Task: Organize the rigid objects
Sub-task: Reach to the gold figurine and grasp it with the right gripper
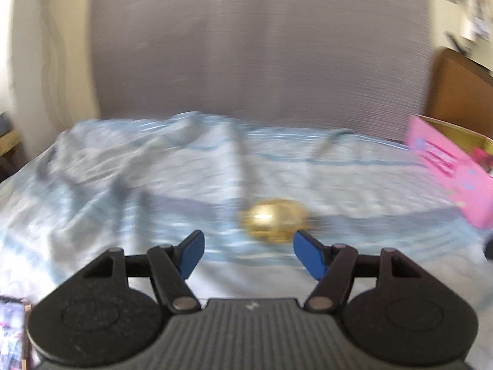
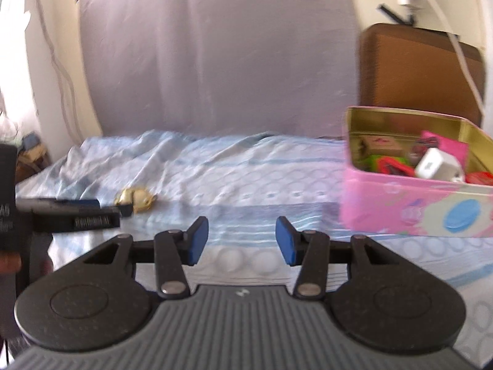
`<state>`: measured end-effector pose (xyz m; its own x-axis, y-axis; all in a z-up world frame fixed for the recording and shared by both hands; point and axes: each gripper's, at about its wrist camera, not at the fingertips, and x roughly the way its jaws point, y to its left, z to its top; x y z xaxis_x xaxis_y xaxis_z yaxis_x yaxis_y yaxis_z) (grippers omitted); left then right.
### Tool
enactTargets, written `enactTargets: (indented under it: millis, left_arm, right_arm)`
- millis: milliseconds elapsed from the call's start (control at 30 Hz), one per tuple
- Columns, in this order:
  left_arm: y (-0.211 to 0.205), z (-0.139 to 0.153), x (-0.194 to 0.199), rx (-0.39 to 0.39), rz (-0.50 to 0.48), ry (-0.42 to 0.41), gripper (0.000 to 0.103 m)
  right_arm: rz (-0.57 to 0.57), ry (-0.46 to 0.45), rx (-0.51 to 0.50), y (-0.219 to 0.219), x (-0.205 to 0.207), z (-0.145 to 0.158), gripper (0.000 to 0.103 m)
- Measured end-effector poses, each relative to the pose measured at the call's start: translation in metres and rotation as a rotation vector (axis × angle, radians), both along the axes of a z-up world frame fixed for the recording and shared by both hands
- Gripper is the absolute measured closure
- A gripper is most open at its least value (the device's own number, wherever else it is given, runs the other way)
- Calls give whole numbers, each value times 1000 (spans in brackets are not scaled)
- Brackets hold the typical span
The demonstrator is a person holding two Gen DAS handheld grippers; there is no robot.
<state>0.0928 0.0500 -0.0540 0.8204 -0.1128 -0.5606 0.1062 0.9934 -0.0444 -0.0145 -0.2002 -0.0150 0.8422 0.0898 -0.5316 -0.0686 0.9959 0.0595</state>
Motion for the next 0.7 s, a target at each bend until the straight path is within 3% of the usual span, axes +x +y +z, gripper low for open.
enactTargets:
  millis: [100, 367, 533, 600, 700]
  left_arm:
    - [25, -4, 10, -16, 92, -3, 38]
    - [64, -6, 9, -176, 221, -37, 38]
    - [60, -4, 3, -169, 228, -76, 38]
    - [57, -3, 2, -156, 219, -85, 38]
    - [57, -3, 2, -158, 217, -93, 38]
  right_arm:
    - [58, 37, -28, 19, 14, -7, 52]
    - [234, 65, -116, 82, 63, -18, 52]
    - [304, 94, -168, 112, 95, -32, 50]
    - [332, 104, -158, 120, 104, -35, 40]
    - [354, 103, -174, 134, 118, -39, 37]
